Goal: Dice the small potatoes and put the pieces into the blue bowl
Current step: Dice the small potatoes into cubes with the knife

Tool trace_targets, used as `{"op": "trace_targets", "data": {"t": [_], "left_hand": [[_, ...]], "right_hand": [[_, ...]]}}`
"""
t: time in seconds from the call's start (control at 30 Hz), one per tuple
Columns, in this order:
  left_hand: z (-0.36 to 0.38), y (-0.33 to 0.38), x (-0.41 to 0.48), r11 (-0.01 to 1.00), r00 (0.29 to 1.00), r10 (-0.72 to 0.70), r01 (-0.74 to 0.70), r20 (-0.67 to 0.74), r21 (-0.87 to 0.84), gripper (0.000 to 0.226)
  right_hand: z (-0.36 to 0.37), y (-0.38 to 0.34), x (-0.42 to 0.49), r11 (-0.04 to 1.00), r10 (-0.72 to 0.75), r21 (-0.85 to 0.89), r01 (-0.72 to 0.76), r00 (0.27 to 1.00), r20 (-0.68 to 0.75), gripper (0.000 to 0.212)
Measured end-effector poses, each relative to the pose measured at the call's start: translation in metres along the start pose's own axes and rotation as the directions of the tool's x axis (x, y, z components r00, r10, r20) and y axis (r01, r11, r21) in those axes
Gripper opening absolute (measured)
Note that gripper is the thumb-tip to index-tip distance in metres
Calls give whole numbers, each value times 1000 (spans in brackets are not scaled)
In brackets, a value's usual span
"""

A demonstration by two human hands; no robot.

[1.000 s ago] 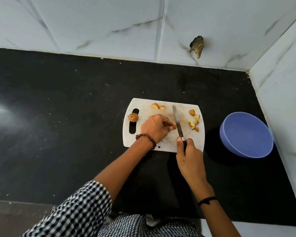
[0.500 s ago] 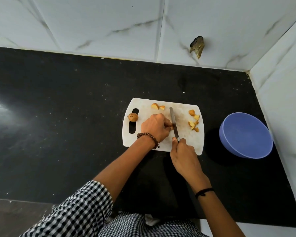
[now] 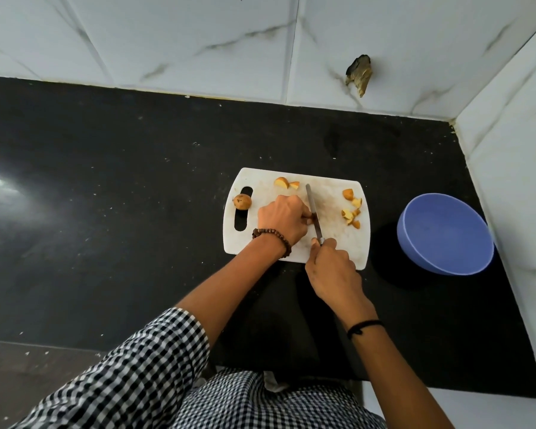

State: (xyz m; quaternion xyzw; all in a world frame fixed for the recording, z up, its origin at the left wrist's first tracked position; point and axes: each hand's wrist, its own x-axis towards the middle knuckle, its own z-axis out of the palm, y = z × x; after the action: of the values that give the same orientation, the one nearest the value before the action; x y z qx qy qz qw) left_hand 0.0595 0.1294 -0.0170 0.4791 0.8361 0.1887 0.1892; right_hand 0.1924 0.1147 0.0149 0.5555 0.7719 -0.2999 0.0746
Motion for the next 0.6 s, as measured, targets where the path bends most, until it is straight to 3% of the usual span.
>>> {"op": "trace_targets", "data": {"t": [0.37, 0.6], "left_hand": [[-1, 2, -4, 999, 1000, -12, 13, -24, 35, 18], [-2, 6, -11, 998, 998, -25, 27, -54, 48, 17]], "right_hand": [[-3, 28, -41, 996, 5, -84, 1, 997, 76, 36], [-32, 36, -54, 994, 52, -107, -32, 979, 195, 37]]}}
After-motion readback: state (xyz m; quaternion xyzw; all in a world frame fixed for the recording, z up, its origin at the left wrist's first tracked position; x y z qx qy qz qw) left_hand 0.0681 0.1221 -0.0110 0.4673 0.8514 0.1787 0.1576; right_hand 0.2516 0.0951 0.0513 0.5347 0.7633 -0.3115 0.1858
